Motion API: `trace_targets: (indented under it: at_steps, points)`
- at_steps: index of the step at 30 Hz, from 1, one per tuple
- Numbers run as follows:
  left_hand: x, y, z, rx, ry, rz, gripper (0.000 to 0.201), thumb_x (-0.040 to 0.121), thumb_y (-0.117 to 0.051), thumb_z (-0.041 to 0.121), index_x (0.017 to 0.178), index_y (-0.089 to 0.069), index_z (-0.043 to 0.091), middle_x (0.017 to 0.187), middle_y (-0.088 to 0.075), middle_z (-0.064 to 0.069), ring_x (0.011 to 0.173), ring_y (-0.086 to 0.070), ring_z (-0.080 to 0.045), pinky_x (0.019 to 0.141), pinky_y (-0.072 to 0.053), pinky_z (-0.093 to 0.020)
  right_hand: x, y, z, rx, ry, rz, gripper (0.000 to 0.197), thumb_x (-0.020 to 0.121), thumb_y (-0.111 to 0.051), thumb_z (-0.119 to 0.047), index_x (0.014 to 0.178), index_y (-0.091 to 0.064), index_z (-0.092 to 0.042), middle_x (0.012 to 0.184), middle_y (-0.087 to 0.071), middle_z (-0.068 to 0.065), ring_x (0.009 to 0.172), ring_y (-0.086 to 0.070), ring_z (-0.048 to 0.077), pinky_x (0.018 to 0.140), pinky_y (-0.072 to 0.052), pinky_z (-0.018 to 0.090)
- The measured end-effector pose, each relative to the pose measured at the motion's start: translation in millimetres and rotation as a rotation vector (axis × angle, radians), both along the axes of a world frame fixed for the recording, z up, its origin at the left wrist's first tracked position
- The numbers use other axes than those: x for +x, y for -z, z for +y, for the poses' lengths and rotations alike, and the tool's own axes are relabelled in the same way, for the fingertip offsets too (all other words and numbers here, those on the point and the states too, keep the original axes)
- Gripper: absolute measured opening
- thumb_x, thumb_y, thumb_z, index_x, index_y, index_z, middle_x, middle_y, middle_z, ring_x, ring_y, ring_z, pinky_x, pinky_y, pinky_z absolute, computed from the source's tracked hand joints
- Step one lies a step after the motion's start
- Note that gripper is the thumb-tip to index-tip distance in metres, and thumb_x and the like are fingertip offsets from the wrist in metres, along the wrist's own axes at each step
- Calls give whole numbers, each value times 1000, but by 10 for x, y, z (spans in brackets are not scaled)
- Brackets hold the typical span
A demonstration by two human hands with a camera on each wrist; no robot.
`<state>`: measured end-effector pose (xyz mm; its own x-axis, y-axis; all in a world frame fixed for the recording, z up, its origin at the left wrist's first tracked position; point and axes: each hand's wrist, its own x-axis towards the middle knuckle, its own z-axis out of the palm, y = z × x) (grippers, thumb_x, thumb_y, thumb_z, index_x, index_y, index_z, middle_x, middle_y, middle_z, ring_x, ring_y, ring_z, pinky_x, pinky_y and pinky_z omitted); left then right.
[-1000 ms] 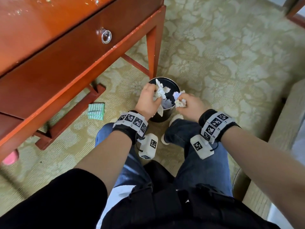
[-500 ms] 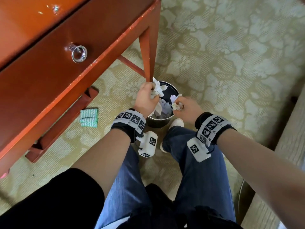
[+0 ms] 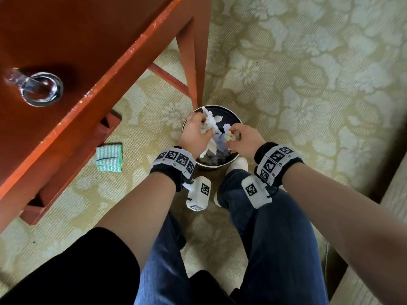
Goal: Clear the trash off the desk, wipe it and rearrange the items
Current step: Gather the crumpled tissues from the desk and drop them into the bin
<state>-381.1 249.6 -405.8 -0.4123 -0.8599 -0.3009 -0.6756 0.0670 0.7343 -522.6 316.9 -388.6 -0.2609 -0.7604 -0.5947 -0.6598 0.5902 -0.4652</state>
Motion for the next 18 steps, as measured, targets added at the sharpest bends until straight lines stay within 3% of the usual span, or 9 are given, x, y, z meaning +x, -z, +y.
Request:
trace_targets:
  at_steps: [3,6,8,10,14,17,18]
  points:
    - [-57,142,-38,34,-19,-3,30,87,-60,11,116,-54,3,115,-55,-13,104,-53,-22,71,-27,-9,-18,124,-54,23,40,-26,29,87,-61,-19,113,-54,-8,89,-52,5,82,-51,23,73,-46,34]
    - [-104,261,-76,98,-76,3,35,88,-59,10,121,-52,2,119,-55,-13,110,-52,-23,77,-30,-12,-39,223,-87,45,69,-47,26,86,-61,-18,110,-53,-8,87,-52,6,83,-52,25,72,-45,35]
    - [-121,311,-98,163,-118,21,45,88,-61,13,129,-47,3,128,-51,-12,118,-49,-23,87,-34,-18,-58,290,-103,73,66,-63,31,88,-61,-20,115,-53,-8,95,-56,7,89,-54,25,79,-46,36]
    - [-128,362,-119,252,-112,21,56,88,-65,22,135,-41,6,135,-45,-11,124,-44,-22,96,-34,-23,-72,334,-110,98,107,-160,43,88,-62,-24,128,-50,-14,116,-57,9,99,-58,25,89,-50,37]
    - [-115,414,-97,393,-31,12,72,82,-66,43,139,-38,9,143,-38,-10,131,-38,-23,104,-32,-30,-79,347,-82,132,147,-324,64,92,-59,-29,148,-28,-23,148,-37,11,131,-43,27,104,-43,38]
    - [-61,400,-54,400,-2,-20,42,87,-63,34,123,-49,18,132,-41,-10,120,-42,-22,99,-34,-29,-90,345,-48,151,155,-363,69,92,-59,-28,150,-21,-23,152,-31,10,136,-36,25,103,-42,37]
    - [-43,423,-42,396,-4,-31,44,89,-62,29,127,-47,13,136,-40,-12,122,-42,-23,100,-34,-29,-84,343,-36,152,161,-362,69,93,-59,-28,150,-22,-23,152,-32,9,135,-37,25,102,-42,35]
